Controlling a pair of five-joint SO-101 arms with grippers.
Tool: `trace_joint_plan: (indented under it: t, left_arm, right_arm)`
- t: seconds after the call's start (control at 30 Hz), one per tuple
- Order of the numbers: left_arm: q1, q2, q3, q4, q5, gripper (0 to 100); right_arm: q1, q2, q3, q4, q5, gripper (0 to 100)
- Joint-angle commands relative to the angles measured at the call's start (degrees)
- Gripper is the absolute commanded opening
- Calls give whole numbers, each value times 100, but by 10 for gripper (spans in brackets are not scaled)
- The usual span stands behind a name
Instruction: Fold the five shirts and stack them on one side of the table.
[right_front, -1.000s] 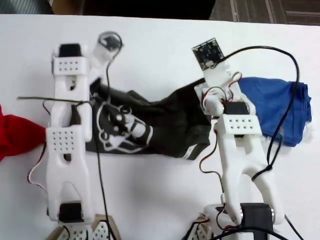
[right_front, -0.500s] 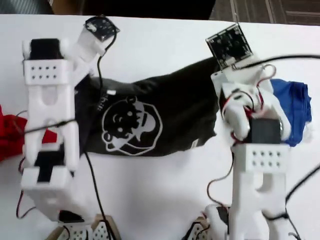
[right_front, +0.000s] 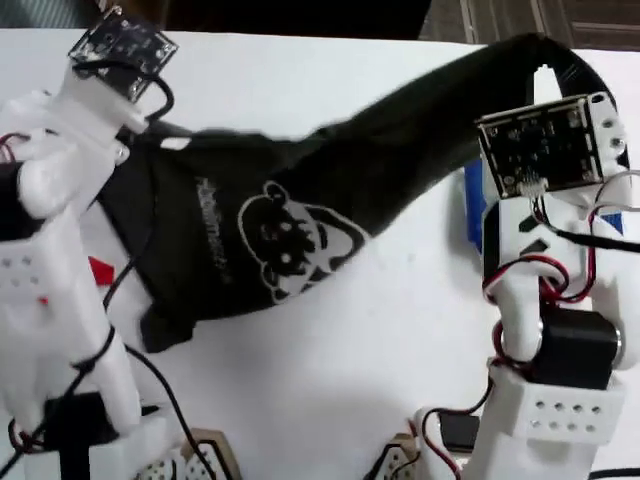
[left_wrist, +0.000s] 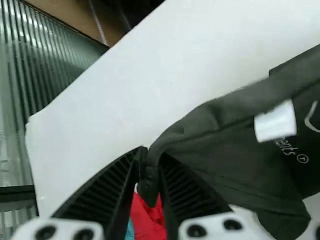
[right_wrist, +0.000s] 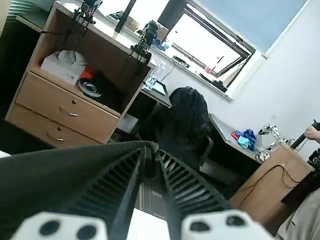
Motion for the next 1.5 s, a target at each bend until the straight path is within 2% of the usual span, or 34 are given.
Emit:
trace_joint_plan:
  t: [0.0, 0.13, 0.2, 0.37, 0.77, 1.07, 1.23, 1.47]
  left_arm:
    - [-53, -668, -215, -18, 229, 26]
    - [-53, -1143, -207, -202, 492, 26]
    - [-53, -1310, -207, -316, 501, 26]
    - [-62, -1793, -198, -510, 633, 26]
    - [-62, -2664, -198, -510, 651, 26]
    - [-62, -3262, -207, -536, 659, 26]
    - [-62, -3349, -189, -677, 659, 26]
    - [-62, -3367, -198, -642, 659, 26]
  right_arm:
    - [233, -277, -545, 312, -492, 22]
    - [620, -356, -835, 699, -1380, 22]
    - [690, -321, -1108, 945, -1591, 22]
    - [699, -365, -1952, 1174, -1582, 22]
    - [321, -365, -4088, 3020, -1582, 22]
    - [286, -347, -5248, 3073, -1081, 22]
    - [286, -338, -5310, 2624, -1002, 22]
    - [286, -418, -5327, 2589, -879, 22]
